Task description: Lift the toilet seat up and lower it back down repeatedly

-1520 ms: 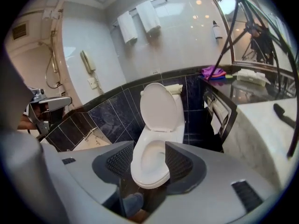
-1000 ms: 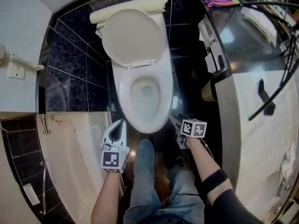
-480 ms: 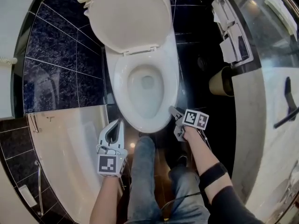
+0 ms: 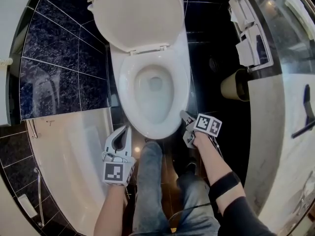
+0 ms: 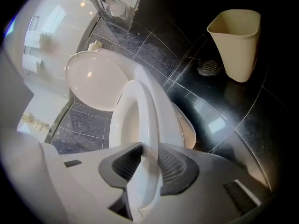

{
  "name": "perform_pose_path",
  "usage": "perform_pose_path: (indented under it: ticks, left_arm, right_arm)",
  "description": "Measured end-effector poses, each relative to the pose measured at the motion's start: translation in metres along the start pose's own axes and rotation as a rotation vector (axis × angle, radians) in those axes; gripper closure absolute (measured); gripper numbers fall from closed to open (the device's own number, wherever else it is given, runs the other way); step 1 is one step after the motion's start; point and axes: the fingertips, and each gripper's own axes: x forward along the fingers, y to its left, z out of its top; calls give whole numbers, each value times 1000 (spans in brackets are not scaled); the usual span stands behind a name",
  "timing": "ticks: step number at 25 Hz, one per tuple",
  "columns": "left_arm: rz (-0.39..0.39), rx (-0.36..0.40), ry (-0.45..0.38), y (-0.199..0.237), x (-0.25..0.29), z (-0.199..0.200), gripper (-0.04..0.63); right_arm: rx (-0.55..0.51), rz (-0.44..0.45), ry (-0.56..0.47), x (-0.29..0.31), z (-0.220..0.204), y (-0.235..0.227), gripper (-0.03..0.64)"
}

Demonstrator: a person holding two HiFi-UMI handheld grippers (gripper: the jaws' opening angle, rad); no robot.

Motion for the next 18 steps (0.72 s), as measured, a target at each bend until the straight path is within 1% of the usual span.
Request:
perform_pose_path:
  ticks: [8, 10, 12, 15, 18]
  left_arm:
    - [-6, -6, 9, 1, -3, -4, 603]
    - [-14, 7, 15, 0, -6, -8, 603]
    - [-25, 18, 20, -2, -10, -10, 603]
    - [-30, 3, 36, -8, -21, -7, 603]
    - [-36, -5, 72, -17, -34, -11, 603]
  right_arm:
    - [7, -8, 1, -7, 3, 6, 494]
    - [7, -2, 1, -12, 4, 13, 495]
    - [6, 4, 3, -19, 7, 23, 497]
    - [8, 10, 12, -35, 13, 44, 500]
    - [20, 13, 21, -53, 22, 71, 502]
